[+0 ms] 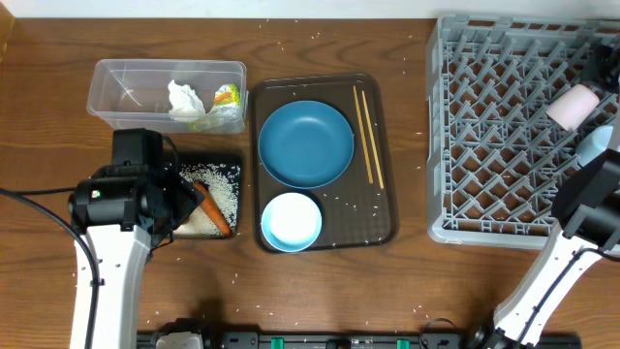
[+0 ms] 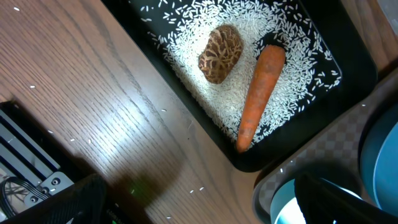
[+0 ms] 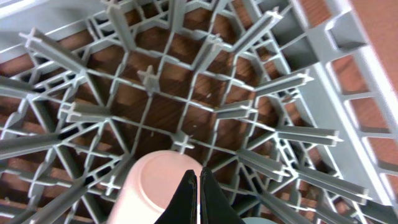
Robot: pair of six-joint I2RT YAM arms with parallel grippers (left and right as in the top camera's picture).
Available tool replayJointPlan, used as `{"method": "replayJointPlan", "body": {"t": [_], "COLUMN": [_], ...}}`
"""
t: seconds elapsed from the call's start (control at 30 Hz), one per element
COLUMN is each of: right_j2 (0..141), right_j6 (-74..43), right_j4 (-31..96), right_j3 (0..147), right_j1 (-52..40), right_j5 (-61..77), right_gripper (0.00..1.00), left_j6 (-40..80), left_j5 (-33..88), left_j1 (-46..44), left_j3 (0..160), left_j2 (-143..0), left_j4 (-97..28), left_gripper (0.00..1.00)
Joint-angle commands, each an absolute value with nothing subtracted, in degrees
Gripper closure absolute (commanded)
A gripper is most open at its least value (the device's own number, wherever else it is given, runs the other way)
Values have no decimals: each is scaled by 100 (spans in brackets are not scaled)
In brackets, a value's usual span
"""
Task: Sort waste into correct bins and load items into the dishwasher rack
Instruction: 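Release the pink cup and lift the right gripper from the rack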
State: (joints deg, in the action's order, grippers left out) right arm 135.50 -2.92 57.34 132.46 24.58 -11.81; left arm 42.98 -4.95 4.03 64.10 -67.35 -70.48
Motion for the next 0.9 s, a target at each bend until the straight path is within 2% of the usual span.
{"method": "replayJointPlan", "body": {"t": [0.0, 0.87], "right_j2": [13517, 13482], "right_j6": [-228, -384], "right_j4": [5728, 6943], "right_j3": [13161, 13170], "right_j1": [2473, 2491], "right_j5": [-958, -445], "right_gripper": [98, 99], "left_j6": [4202, 4202], "left_j5": [-607, -607], "left_j1": [423, 423], "left_j3": [6407, 6407], "left_j2": [-6744, -6744], "left_j4": [-7067, -7067], "left_gripper": [2, 2]}}
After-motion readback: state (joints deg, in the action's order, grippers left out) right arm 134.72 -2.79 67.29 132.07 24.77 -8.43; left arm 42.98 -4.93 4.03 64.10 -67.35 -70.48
